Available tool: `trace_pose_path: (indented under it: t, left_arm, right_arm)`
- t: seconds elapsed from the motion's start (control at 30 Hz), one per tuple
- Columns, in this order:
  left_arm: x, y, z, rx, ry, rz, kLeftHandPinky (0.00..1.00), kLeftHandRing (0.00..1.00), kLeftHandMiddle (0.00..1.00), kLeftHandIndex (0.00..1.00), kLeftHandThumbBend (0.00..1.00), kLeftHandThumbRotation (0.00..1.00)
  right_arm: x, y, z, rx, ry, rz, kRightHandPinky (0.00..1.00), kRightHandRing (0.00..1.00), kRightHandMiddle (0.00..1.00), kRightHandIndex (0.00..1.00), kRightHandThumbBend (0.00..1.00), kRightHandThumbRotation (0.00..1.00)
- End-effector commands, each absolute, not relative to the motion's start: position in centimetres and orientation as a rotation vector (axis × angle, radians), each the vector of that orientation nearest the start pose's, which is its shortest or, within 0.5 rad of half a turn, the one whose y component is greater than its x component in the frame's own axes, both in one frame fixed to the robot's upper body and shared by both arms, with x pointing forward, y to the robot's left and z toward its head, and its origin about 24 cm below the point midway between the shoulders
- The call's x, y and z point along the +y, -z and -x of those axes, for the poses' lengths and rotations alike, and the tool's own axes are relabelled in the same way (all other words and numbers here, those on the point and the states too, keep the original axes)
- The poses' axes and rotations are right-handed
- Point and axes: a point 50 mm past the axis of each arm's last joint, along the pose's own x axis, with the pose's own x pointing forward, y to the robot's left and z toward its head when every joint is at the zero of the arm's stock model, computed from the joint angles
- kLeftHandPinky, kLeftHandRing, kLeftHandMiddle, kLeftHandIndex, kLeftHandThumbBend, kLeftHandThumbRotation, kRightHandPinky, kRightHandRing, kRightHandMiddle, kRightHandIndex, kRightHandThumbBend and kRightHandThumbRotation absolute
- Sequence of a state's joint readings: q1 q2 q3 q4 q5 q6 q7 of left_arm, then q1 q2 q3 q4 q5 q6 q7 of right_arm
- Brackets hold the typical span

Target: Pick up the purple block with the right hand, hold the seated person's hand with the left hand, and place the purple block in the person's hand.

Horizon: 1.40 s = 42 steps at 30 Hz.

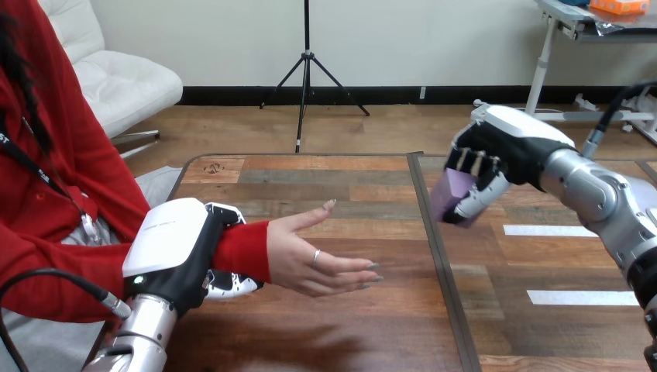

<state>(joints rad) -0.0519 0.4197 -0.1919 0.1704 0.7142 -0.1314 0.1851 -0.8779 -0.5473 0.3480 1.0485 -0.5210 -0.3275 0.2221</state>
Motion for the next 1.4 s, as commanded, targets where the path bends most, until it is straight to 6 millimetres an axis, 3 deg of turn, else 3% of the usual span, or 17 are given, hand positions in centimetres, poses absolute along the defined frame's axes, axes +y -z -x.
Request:
trace_pose_path:
  t: [0.0,1.37]
  left_arm:
    - [16.2,-11.2,-29.8,-0.463,-0.001,-1.037,0.26,0.32,0.39,0.41,0.67,0.0]
    - [14.2,-12.4,-30.7,-0.513,0.024,-1.014,0.29,0.34,0.4,0.41,0.69,0.0]
  right_arm:
    - [-17.8,-16.9,-39.6,-0.206,-0.392,1.17,0.33,0.39,0.45,0.47,0.71,0.0]
    - [-12.6,-18.6,-38.1,-0.374,-0.537,1.122,0.28,0.35,0.42,0.45,0.69,0.0]
